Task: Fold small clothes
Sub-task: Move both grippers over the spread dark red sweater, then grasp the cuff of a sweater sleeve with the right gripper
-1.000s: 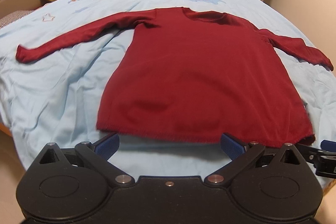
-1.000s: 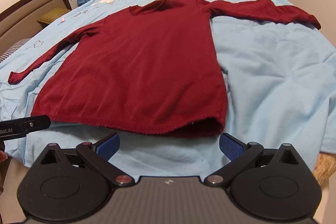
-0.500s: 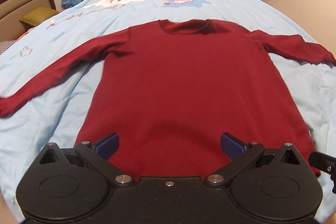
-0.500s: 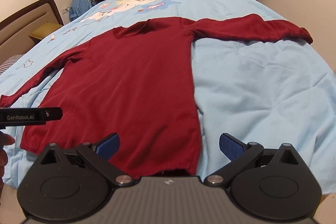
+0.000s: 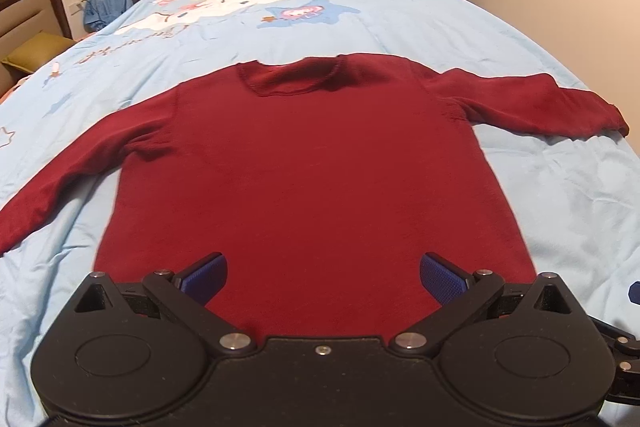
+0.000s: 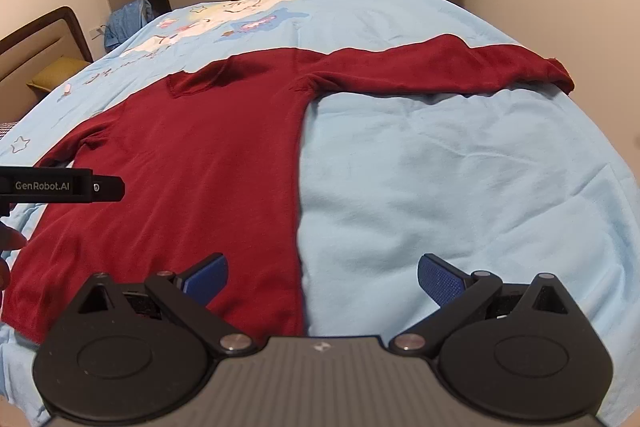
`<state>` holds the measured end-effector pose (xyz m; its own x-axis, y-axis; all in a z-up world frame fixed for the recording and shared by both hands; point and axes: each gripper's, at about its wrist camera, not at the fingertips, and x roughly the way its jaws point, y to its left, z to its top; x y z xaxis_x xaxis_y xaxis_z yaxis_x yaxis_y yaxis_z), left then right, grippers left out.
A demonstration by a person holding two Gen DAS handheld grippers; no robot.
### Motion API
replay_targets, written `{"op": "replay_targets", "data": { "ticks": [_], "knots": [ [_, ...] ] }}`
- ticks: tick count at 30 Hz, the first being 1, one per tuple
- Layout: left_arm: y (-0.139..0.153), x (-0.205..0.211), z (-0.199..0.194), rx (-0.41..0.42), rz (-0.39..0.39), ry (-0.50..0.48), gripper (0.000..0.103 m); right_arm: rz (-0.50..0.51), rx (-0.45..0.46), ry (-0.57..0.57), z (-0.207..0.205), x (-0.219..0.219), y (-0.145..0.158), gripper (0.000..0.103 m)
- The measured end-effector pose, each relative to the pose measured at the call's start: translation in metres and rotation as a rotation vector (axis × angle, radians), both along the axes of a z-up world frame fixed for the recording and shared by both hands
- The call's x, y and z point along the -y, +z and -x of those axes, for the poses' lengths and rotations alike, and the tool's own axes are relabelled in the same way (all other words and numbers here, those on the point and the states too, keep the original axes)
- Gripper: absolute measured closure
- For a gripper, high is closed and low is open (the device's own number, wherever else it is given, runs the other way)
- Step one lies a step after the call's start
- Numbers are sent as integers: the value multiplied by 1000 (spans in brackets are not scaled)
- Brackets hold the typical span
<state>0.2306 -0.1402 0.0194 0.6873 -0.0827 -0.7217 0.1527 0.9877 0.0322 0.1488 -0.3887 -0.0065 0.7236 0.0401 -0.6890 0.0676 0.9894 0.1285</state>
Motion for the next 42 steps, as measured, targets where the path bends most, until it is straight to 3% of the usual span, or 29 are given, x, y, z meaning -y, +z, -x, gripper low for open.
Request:
{"op": "replay_targets", "data": {
  "ticks": [17,23,29,36,39,42],
  "knots": [
    [-11,26,-25,-25,-13,-22,1,0,13,-57,-22,31,-10,0],
    [-16,36,-45,-30,14,6,1,4,161,-172,-39,66,-7,0],
    [-25,44,-62,-50,25,18,1,-173,357,-287,-84,148,-7,0],
    [-32,44,-72,-72,26,41,1,-184,301,-399,-148,239,-11,0],
    [-33,43,-74,-73,13,49,1,-308,298,-472,-165,277,-24,0],
    [-34,41,-75,-75,6,57,1,-509,307,-576,-174,317,-42,0]
  ]
}}
